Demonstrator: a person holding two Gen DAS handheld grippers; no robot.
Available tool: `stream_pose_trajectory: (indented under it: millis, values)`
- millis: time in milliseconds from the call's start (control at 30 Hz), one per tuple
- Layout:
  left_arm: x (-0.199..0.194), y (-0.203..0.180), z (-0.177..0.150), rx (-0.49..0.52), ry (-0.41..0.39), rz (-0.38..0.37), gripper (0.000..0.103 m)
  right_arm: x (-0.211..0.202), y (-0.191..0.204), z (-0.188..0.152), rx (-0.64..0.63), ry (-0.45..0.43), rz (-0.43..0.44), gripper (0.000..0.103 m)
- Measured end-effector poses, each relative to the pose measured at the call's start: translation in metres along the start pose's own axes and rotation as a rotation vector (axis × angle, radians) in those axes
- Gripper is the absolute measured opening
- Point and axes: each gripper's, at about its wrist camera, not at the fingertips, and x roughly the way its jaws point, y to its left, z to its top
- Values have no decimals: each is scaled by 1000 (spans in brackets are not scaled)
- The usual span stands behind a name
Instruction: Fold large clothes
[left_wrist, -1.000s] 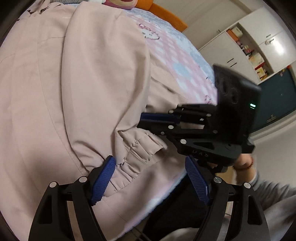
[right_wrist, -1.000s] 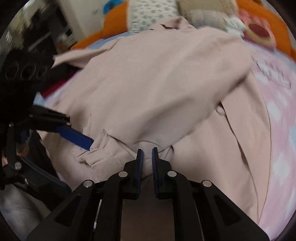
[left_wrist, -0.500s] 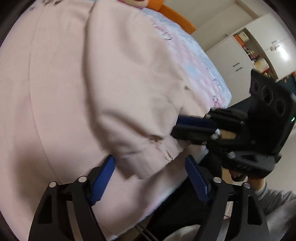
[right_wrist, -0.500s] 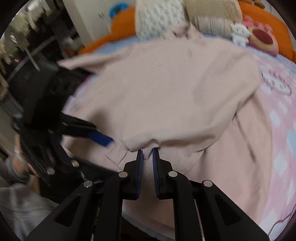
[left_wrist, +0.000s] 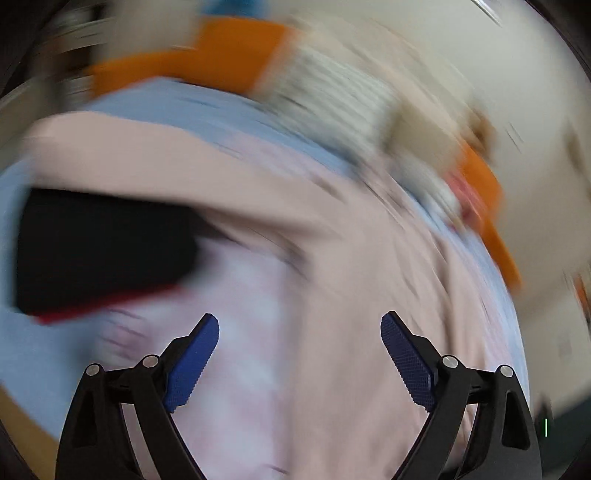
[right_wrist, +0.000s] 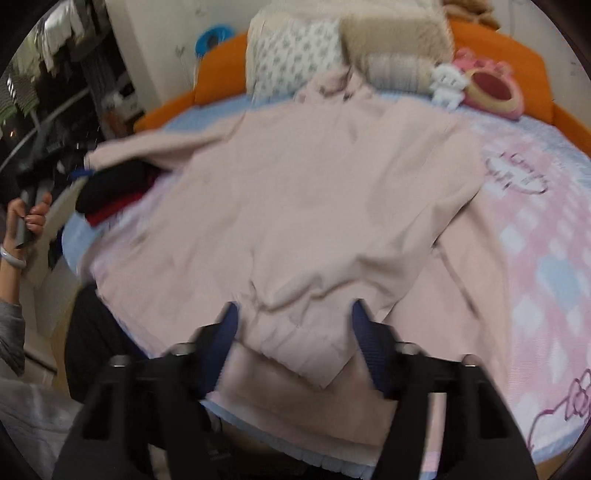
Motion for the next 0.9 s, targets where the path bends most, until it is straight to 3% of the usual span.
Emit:
stream_pose_trajectory:
  millis: [100,200,267,467,567,667,733,800,900]
  values:
    - [-12,78,43,-173,-82,101,90,-7,2,7,18,-18,12,65]
    - [-1,140,79,-295,-97,129,90,6,10,20,25,7,40,65]
    - [13,165,94,-342,-82,152,90,10,12,27,16,19,52,65]
    - [54,216,114,-462,-70,181,75,34,33,77,-56,-3,86,65]
    - [60,222,115,-498,-68,231,61,57,40,108,-120,-10,95,65]
    - [62,214,120,-458,-68,284,46,93,38,150,-222,-19,48,65]
    - [58,207,125,-446,-74,284,36,122,30,181,-229,-7,88,62]
    - [49,199,133,-439,-93,250,32,163,23,222,-187,34,188,42]
    - [23,169,148,-369,-147,177,31,218,15,271,-95,86,271,28]
